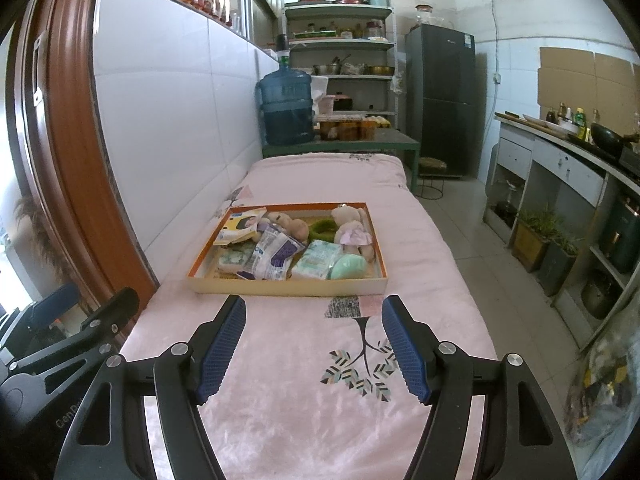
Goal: Organize soft objects
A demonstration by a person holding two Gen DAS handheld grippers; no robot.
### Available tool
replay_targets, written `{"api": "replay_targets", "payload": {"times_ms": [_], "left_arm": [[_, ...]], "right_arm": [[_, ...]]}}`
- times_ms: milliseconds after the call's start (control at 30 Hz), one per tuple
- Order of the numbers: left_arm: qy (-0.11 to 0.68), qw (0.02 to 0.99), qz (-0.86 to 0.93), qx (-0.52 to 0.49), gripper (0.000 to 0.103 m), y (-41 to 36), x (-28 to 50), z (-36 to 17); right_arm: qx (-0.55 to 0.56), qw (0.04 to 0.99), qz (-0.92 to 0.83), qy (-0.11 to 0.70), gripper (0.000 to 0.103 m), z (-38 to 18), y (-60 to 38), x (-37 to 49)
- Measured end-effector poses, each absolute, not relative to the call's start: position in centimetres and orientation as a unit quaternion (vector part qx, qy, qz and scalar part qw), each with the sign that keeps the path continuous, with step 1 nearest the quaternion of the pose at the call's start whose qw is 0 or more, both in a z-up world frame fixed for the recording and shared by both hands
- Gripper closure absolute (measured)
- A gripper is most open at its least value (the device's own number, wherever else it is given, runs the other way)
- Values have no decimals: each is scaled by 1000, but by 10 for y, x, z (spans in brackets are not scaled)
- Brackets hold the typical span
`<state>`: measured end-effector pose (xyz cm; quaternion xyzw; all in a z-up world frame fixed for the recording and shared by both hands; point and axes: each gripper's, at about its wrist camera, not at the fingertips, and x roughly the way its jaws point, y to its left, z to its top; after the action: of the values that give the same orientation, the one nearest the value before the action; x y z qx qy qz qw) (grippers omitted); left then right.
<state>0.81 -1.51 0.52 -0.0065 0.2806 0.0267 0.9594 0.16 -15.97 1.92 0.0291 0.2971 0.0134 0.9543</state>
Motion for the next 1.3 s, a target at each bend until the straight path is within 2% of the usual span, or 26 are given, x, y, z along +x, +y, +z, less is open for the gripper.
{"api": "replay_targets", "payload": {"times_ms": [1300], "left_arm": [[284, 959, 24, -7, 30, -18, 7, -1]], "right_arm": [[26, 953, 15, 300, 31, 13, -155, 2]]}}
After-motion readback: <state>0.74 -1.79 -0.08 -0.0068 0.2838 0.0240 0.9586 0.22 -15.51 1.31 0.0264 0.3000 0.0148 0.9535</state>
